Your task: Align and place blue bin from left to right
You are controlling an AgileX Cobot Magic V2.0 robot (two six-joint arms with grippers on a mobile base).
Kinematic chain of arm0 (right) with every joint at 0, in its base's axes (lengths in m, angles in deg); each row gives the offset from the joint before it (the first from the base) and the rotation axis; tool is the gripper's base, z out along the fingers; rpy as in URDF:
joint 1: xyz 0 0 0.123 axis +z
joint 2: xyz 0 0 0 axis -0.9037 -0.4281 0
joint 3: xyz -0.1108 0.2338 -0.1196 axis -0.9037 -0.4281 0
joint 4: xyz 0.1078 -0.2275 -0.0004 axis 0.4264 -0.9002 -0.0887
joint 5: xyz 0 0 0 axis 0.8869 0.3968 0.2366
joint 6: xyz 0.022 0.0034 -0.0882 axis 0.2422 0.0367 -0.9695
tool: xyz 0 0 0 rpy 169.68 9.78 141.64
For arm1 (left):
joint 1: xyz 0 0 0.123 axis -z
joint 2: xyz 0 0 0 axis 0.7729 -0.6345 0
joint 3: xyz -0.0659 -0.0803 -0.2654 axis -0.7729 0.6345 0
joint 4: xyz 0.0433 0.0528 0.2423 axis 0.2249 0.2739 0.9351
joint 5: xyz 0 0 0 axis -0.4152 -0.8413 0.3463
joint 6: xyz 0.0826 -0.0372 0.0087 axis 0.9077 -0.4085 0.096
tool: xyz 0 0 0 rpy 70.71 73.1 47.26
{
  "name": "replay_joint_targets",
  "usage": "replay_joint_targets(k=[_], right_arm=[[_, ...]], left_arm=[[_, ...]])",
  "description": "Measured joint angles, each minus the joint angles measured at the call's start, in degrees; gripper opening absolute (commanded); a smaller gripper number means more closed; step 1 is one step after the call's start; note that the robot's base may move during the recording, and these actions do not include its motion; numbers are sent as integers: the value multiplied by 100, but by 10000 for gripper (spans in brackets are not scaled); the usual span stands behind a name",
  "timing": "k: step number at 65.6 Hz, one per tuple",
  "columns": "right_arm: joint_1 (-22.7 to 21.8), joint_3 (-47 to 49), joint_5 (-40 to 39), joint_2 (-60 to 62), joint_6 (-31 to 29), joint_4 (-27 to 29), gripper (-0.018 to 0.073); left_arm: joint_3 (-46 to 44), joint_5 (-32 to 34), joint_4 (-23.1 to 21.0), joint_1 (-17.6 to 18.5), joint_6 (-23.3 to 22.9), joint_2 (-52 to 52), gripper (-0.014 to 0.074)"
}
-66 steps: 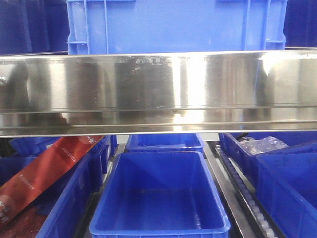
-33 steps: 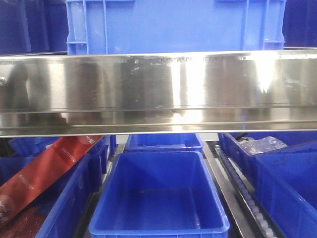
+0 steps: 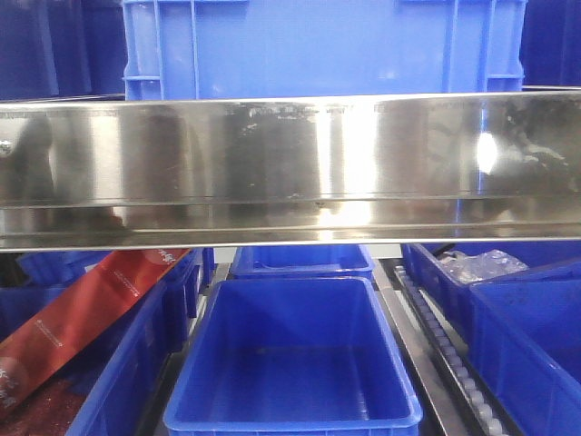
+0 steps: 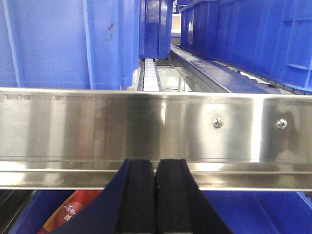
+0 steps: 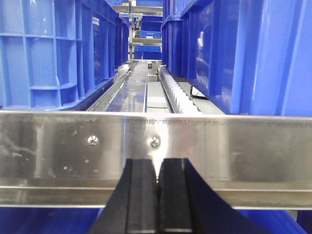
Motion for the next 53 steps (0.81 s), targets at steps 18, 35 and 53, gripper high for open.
replay_joint_targets(k=[18,35,53], right_arm=[[0,0,-10,0,0,-1,-162],[0,0,-10,0,0,-1,-162],[0,0,-10,0,0,3,-162]], left_arm=[[0,0,0,0,0,0,-80],[0,0,0,0,0,0,-80],[0,0,0,0,0,0,-80]])
